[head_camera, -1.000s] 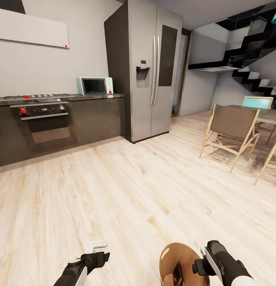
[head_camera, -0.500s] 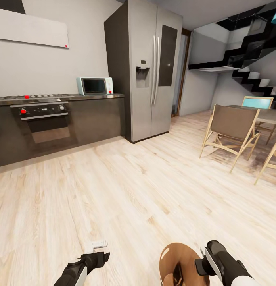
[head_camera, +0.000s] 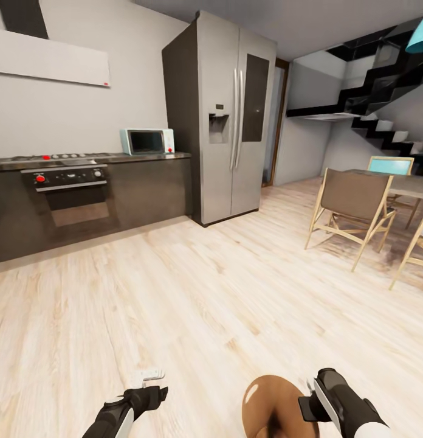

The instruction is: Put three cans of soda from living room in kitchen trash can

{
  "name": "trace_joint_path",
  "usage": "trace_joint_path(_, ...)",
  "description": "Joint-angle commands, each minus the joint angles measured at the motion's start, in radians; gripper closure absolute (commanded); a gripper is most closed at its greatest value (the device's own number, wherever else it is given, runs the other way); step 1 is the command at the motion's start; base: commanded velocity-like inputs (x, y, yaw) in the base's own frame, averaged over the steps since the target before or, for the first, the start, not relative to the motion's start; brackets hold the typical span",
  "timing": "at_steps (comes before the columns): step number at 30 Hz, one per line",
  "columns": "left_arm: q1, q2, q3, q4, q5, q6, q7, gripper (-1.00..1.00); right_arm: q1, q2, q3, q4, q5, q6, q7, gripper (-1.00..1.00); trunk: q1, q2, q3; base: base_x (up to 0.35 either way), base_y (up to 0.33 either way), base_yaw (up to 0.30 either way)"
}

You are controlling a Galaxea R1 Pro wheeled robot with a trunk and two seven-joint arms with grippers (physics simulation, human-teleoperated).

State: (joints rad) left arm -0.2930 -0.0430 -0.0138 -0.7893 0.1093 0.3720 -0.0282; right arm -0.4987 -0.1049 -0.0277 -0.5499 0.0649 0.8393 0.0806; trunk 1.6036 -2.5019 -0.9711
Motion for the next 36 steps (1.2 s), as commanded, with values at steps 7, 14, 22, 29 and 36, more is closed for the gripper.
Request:
trace_joint_path(7,0.0,0.0,0.0,0.004,-0.004,-0.001,0.004,-1.0,0.0,-0.002,0.0,-0.007,0.013,-0.002,0.001,1.0,-0.003,0.002,0.027,0.0,0.0,0.0)
trace_joint_path(14,0.0,-0.001,0.0,0.005,-0.006,-0.004,0.005,-1.0,0.0,-0.011,-0.002,-0.017,0.012,-0.002,0.011,1.0,-0.027,0.044,0.05,0.0,0.0,0.0)
trace_joint_path(22,0.0,-0.001,-0.001,0.048,-0.008,-0.015,0.005,-1.0,0.0,-0.016,-0.006,-0.021,0.012,-0.002,0.016,1.0,-0.057,0.1,0.075,0.0,0.0,0.0)
trace_joint_path(29,0.0,-0.002,-0.002,0.065,-0.009,-0.016,0.005,-1.0,0.001,-0.022,-0.013,-0.065,0.005,-0.002,0.02,1.0,-0.084,0.149,0.097,0.0,0.0,0.0)
trace_joint_path(36,0.0,-0.002,-0.001,0.067,-0.01,-0.016,0.005,-1.0,0.002,-0.036,-0.016,-0.088,0.0,-0.002,0.02,1.0,-0.111,0.198,0.119,0.0,0.0,0.0)
